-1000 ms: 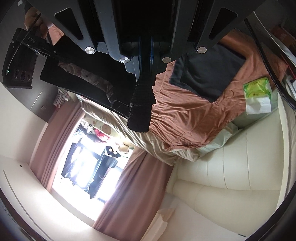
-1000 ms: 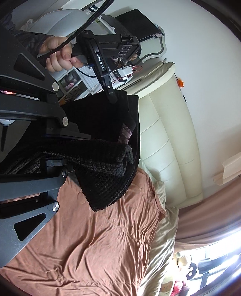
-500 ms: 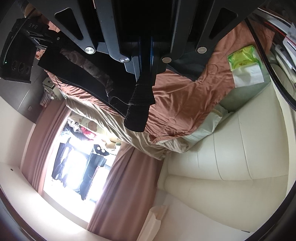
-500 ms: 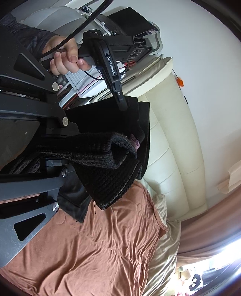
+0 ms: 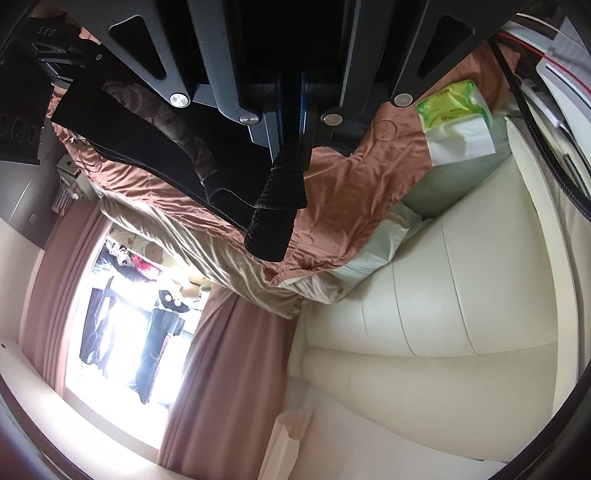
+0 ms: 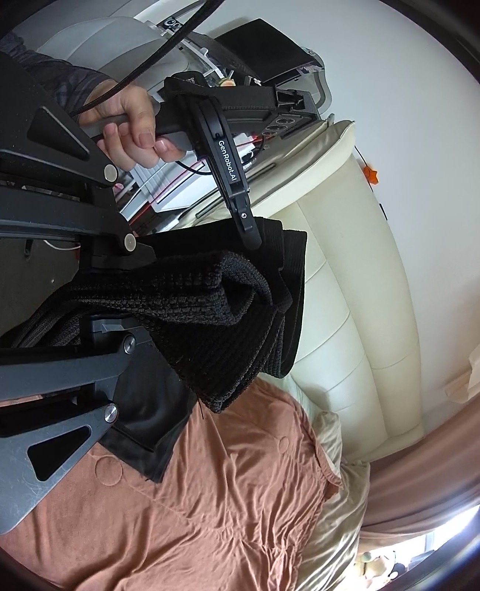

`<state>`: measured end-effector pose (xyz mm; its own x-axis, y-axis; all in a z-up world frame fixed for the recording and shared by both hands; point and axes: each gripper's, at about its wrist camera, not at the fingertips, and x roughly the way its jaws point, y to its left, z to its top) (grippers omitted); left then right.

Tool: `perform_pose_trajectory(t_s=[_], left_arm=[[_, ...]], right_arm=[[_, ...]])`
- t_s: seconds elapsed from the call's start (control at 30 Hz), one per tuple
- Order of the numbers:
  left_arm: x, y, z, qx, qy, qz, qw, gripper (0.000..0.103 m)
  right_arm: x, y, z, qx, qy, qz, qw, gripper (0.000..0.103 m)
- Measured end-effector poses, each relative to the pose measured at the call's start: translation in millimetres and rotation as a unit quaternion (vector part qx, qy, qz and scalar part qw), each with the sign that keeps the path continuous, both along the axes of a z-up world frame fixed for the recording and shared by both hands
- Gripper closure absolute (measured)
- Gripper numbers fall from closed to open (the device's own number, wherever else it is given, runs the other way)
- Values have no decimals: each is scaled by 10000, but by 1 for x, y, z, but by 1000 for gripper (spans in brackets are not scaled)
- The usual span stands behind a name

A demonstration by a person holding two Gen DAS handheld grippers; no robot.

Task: Fold small clothes

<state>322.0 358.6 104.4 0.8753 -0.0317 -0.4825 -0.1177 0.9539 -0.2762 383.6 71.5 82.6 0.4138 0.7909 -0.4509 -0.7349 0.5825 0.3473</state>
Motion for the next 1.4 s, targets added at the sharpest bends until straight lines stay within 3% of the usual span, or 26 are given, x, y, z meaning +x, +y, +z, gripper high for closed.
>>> perform_pose_trajectory(t_s=[0.27,0.6,0.67,0.7,0.73,0.77,0.8,0.9,1.1,1.4], left_arm=[[57,17,-45,119,455,330,9983,97],[143,20,-99,329,911,335,9947,96],[156,23,-109,438,1047,499,9923,92],[163,26,-116,543,1166,656,9895,79],[168,30,-123,559,1274,785,9872,69],[168,36,-129,503,1316,912,9858,49],[166,40,-134,417,1303,1008,9855,41],[153,44,-143,176,1314,980,9863,41],[121,26,-153,143,1555,831,9842,40],[64,-22,-142,104,1438,629,9876,30]], right_arm=[[51,15,-41,-180,235,13,9996,93],[130,26,-77,-480,504,-263,9972,93],[144,30,-86,-631,523,-450,9956,89],[152,34,-91,-887,447,-662,9929,83],[158,41,-97,-1167,328,-793,9894,54],[163,43,-103,-1367,287,-902,9861,20],[170,43,-111,-1500,316,-1076,9823,16],[183,34,-126,-1548,625,-1212,9785,16],[175,18,-137,-1549,1022,-1128,9761,16],[154,-31,-112,-1552,886,-1253,9759,16]])
